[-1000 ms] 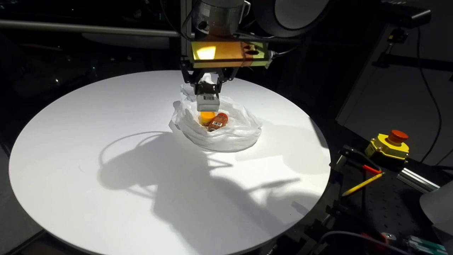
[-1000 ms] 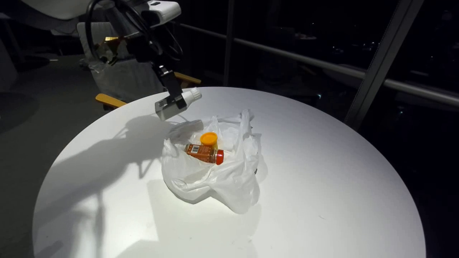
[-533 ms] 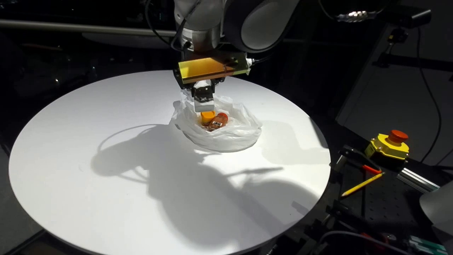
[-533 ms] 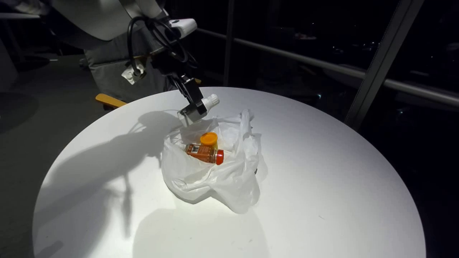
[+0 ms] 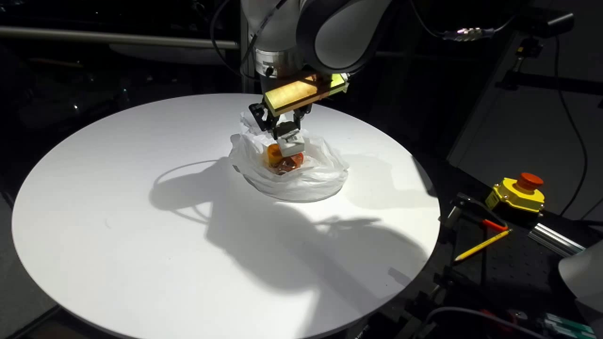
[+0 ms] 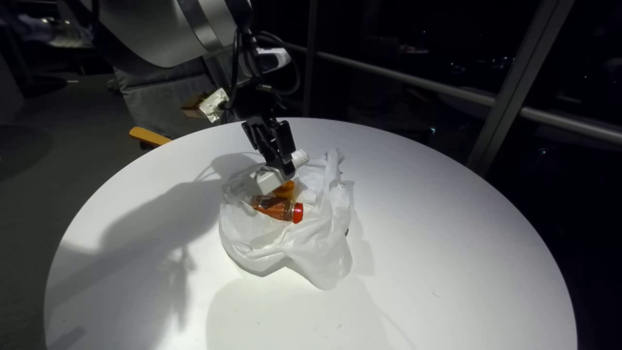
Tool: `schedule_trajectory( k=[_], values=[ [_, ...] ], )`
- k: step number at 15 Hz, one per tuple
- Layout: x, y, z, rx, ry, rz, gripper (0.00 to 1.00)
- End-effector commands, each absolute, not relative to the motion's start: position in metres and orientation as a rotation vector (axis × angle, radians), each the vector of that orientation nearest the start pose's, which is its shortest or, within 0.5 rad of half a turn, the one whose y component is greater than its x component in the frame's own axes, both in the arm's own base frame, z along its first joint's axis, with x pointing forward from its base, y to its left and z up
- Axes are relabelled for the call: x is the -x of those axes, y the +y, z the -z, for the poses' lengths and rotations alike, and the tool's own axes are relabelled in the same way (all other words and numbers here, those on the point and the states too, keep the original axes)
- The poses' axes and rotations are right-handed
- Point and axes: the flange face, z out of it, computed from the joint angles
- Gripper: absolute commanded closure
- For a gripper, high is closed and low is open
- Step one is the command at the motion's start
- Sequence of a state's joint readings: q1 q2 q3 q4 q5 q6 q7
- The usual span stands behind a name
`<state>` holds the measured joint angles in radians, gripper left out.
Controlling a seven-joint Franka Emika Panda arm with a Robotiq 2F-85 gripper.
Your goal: Put the bottles in the white plastic bag
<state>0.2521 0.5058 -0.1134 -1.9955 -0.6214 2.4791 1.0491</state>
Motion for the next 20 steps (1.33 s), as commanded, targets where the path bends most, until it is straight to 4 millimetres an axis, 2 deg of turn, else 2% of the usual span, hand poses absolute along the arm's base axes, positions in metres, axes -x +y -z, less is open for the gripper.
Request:
schedule_trajectory(
  k=[1, 5, 8, 9, 12, 14, 17, 19, 20],
  values=[
    [-0.612, 0.078, -0.193, 3.469, 0.590, 0.291, 0.64],
    [-0.621, 0.082, -0.170, 3.512, 0.502, 0.224, 0.64],
    [-0.628, 0.085, -0.172, 3.532, 0.461, 0.229, 0.64],
    [-0.629, 0.085, -0.176, 3.527, 0.454, 0.229, 0.19],
    [-0.629, 0.081, -0.194, 3.506, 0.442, 0.258, 0.01],
    [-0.630, 0.082, -0.208, 3.480, 0.434, 0.290, 0.00],
    [-0.631, 0.101, -0.227, 3.399, 0.293, 0.267, 0.00],
    [-0.632, 0.118, -0.228, 3.321, 0.180, 0.193, 0.00],
    [-0.635, 0.124, -0.220, 3.279, 0.145, 0.137, 0.00]
  ],
)
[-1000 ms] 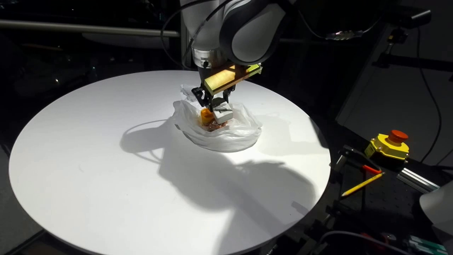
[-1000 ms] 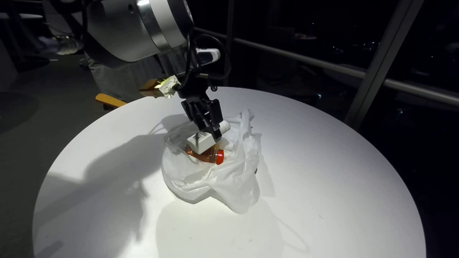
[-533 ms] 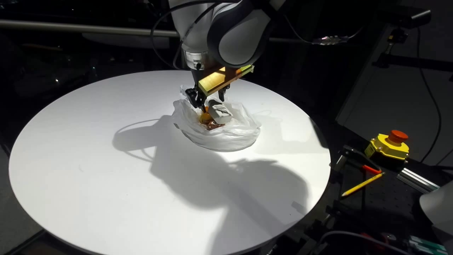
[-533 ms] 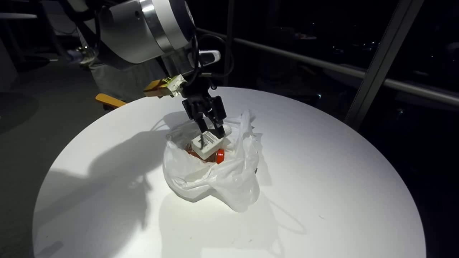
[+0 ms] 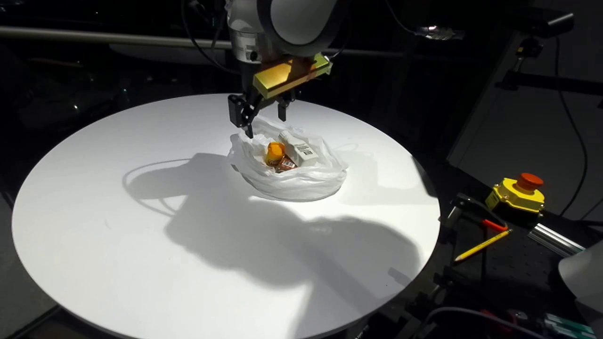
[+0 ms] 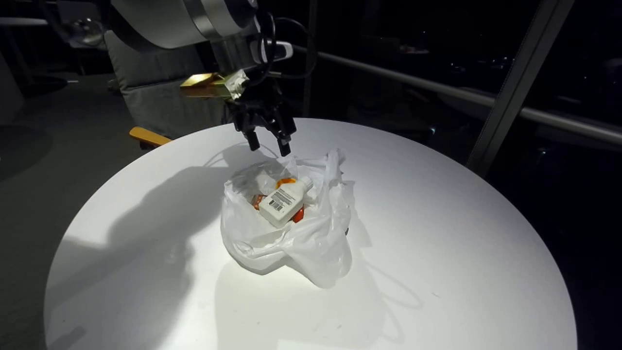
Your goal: Put the bottles in the white plastic bag
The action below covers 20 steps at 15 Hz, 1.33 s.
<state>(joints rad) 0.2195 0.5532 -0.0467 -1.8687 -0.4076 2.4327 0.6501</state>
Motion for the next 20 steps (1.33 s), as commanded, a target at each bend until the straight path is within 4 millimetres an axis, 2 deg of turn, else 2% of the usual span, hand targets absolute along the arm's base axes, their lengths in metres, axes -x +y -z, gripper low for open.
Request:
schedule_trajectory(
  k=[1, 4, 7, 13, 17, 18, 20],
  values=[
    [-0.635, 0.127, -0.214, 3.238, 0.115, 0.080, 0.00],
    [-0.633, 0.126, -0.195, 3.107, 0.044, -0.099, 0.00],
    [-0.634, 0.113, -0.177, 3.043, 0.072, -0.186, 0.00],
    [-0.639, 0.092, -0.164, 2.834, 0.313, -0.230, 0.00],
    [-0.642, 0.079, -0.155, 2.792, 0.458, -0.213, 0.00],
    [-0.647, 0.062, -0.153, 2.783, 0.482, -0.209, 0.00],
    [-0.651, 0.050, -0.146, 2.765, 0.523, -0.214, 0.00]
  ],
)
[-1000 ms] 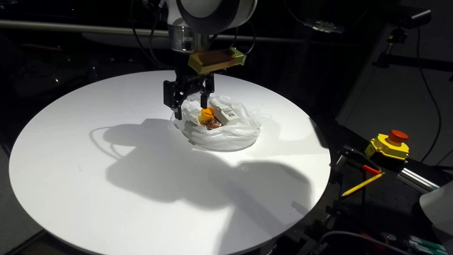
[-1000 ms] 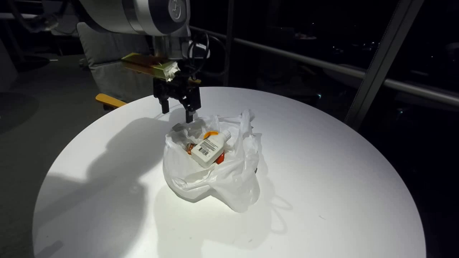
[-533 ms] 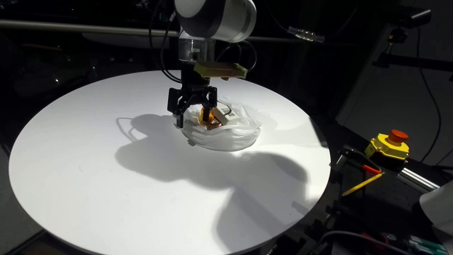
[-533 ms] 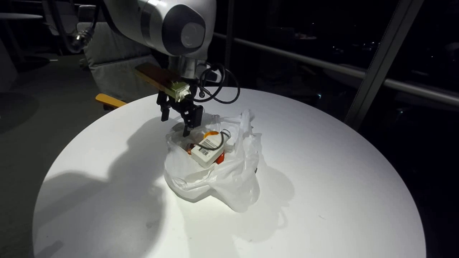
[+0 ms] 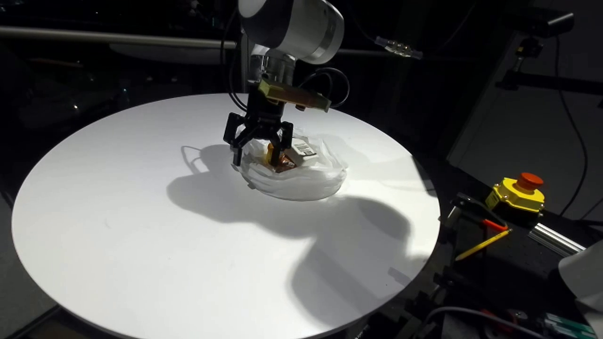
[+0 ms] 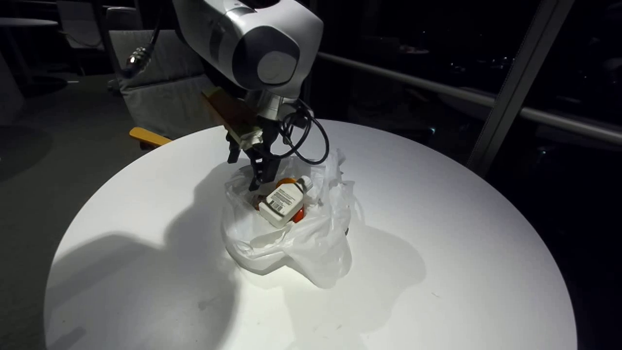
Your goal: Put the bottles in the white plastic bag
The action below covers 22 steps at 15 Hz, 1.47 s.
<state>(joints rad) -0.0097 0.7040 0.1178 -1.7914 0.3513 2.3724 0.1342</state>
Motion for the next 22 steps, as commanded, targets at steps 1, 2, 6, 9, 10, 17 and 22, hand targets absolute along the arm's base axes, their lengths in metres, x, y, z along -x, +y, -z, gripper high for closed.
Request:
schedule_trajectory(
  k=[1, 2, 6, 9, 10, 17, 22],
  values=[
    [-0.650, 0.044, -0.145, 2.746, 0.547, -0.221, 0.00],
    [-0.652, 0.037, -0.141, 2.732, 0.577, -0.221, 0.00],
    [-0.657, 0.021, -0.133, 2.621, 0.644, -0.253, 0.00],
    [-0.657, 0.019, -0.137, 2.550, 0.646, -0.257, 0.00],
    [-0.657, 0.021, -0.136, 2.536, 0.643, -0.256, 0.00],
    [-0.652, 0.043, -0.123, 2.505, 0.638, -0.269, 0.00],
    [-0.650, 0.042, -0.123, 2.519, 0.697, -0.186, 0.37]
  ],
)
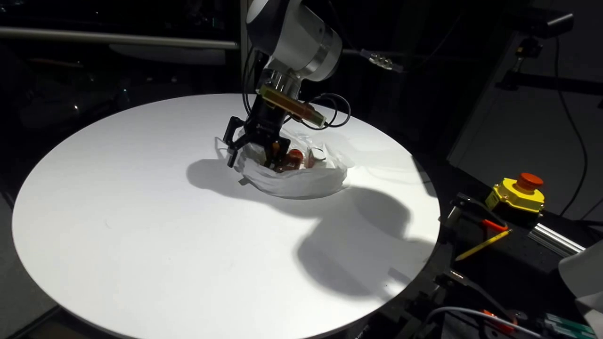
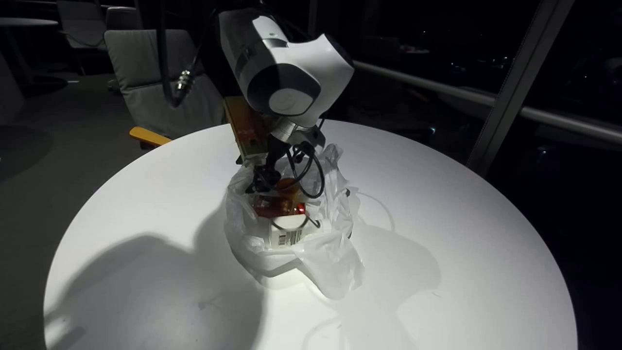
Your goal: Put the bottles in the white plastic bag
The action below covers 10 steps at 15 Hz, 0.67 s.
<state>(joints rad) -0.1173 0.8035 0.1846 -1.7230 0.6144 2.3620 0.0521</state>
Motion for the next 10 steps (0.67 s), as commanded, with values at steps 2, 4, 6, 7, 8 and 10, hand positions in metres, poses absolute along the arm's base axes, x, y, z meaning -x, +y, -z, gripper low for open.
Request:
schedule_trajectory(
  k=[2, 4, 6, 7, 8, 10],
  values=[
    [-0.650, 0.035, -0.127, 2.540, 0.732, -0.114, 0.54],
    [-0.652, 0.031, -0.130, 2.545, 0.747, -0.073, 0.69],
    [-0.651, 0.029, -0.130, 2.549, 0.738, -0.053, 0.85],
    [-0.651, 0.029, -0.132, 2.556, 0.732, -0.035, 0.92],
    [-0.649, 0.029, -0.133, 2.567, 0.728, -0.015, 1.00],
    [-0.644, 0.028, -0.144, 2.603, 0.702, 0.035, 1.00]
  ],
)
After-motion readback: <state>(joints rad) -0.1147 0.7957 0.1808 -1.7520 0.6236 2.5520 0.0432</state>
